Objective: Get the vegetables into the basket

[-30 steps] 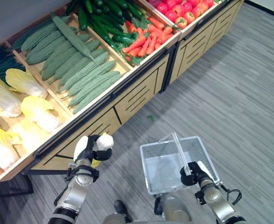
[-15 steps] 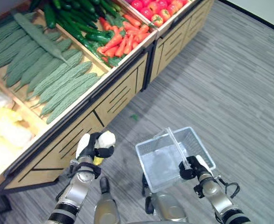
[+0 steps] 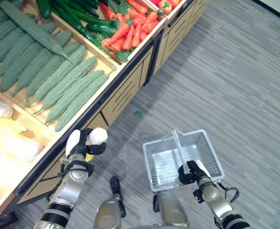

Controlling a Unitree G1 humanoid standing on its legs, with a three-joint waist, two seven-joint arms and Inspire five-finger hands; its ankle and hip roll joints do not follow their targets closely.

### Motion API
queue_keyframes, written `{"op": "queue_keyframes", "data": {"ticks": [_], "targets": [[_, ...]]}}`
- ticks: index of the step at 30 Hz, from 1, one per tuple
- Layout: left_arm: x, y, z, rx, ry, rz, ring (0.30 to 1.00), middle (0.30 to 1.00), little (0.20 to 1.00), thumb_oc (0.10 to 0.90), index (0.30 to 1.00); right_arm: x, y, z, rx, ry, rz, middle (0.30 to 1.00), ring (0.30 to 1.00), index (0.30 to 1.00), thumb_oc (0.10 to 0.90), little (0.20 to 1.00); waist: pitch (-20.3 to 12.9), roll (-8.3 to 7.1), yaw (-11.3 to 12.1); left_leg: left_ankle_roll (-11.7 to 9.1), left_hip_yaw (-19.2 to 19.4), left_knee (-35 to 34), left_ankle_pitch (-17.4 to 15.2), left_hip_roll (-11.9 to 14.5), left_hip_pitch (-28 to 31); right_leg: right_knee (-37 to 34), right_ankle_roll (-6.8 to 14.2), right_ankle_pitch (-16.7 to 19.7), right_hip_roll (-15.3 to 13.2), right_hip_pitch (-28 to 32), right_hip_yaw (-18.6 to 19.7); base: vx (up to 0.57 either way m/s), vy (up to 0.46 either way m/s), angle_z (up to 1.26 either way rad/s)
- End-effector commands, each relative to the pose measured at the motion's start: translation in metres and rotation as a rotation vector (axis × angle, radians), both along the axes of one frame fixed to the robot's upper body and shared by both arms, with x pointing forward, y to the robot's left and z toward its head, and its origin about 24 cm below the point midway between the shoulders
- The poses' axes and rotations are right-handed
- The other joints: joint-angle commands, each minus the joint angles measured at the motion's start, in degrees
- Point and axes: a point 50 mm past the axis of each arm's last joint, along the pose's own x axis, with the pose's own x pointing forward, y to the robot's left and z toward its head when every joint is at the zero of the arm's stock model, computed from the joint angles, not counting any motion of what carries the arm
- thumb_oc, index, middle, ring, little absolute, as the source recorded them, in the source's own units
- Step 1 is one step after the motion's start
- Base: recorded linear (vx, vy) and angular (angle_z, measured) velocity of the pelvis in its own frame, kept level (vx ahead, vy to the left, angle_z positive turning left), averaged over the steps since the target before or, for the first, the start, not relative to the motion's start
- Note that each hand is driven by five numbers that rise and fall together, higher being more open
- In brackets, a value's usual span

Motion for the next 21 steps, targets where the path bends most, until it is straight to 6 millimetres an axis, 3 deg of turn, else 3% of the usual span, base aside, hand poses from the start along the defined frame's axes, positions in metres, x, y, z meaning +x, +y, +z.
{"op": "queue_keyframes", "data": {"ticks": [1, 8, 9, 11, 13, 17, 21], "targets": [[0.005, 0.007, 0.035, 0.045, -0.188, 0.009, 0.300, 0.300, 0.300, 0.400, 0.300, 0.017, -0.003, 0.022, -0.050, -0.138, 0.035, 0.300, 0.300, 0.300, 0.400, 0.300, -3.2, -0.62, 0.1, -0.7, 1.1, 8.7, -7.0, 3.6, -2.6, 1.9, 8.8, 4.0, -6.6, -1.9, -3.7, -0.06, 0.043, -0.83], [0.006, 0.004, 0.036, 0.041, -0.185, 0.009, 0.300, 0.300, 0.300, 0.400, 0.300, 0.016, -0.002, 0.023, -0.060, -0.137, 0.041, 0.300, 0.300, 0.300, 0.400, 0.300, -3.6, 1.11, 0.0, -1.4, 4.4, 2.9, -2.9, 5.3, -0.7, 3.5, 8.3, 2.5, -9.1, 0.4, -10.3, -0.09, 0.018, -0.38], [0.005, 0.005, 0.036, 0.042, -0.185, 0.006, 0.300, 0.300, 0.300, 0.400, 0.300, 0.017, 0.001, 0.024, -0.063, -0.141, 0.052, 0.300, 0.300, 0.300, 0.400, 0.300, -4.3, 1.34, 0.8, -1.8, 5.9, 2.5, -1.9, 6.1, -0.8, 4.3, 8.2, 2.3, -10.9, 2.2, -12.3, -0.16, -0.051, -0.38], [0.005, 0.006, 0.036, 0.039, -0.182, 0.007, 0.300, 0.300, 0.300, 0.400, 0.300, 0.017, 0.001, 0.024, -0.064, -0.140, 0.056, 0.300, 0.300, 0.300, 0.400, 0.300, -4.6, 1.26, 1.0, -1.9, 6.5, 2.4, -1.7, 6.4, -0.7, 4.0, 8.2, 2.6, -11.4, 2.9, -12.9, -0.06, -0.050, -0.37], [0.001, 0.009, 0.033, 0.032, -0.168, 0.018, 0.300, 0.300, 0.300, 0.400, 0.300, 0.019, 0.004, 0.026, -0.067, -0.146, 0.080, 0.300, 0.300, 0.300, 0.400, 0.300, -5.7, 0.94, 2.6, -2.8, 8.4, 3.0, -2.6, 7.7, -0.1, 4.5, 8.7, 1.9, -12.6, 5.7, -16.2, -0.04, -0.087, -0.77], [-0.005, 0.013, 0.024, -0.026, -0.137, 0.053, 0.300, 0.300, 0.300, 0.400, 0.300, 0.018, 0.005, 0.028, -0.076, -0.148, 0.101, 0.300, 0.300, 0.300, 0.400, 0.300, -5.9, 0.16, 3.8, -3.8, 11.5, 6.8, -2.4, 9.9, -0.8, 3.0, 8.7, 0.5, -12.8, 6.7, -19.8, -0.07, -0.101, -0.47], [-0.007, 0.015, 0.017, -0.056, -0.121, 0.079, 0.300, 0.300, 0.300, 0.400, 0.300, 0.017, 0.004, 0.029, -0.082, -0.147, 0.117, 0.300, 0.300, 0.300, 0.400, 0.300, -5.5, 1.40, 3.3, -5.0, 10.2, 7.7, -1.6, 11.6, -1.0, 3.0, 7.3, -3.5, -11.0, 6.5, -19.4, 0.01, -0.142, -0.42]]}}
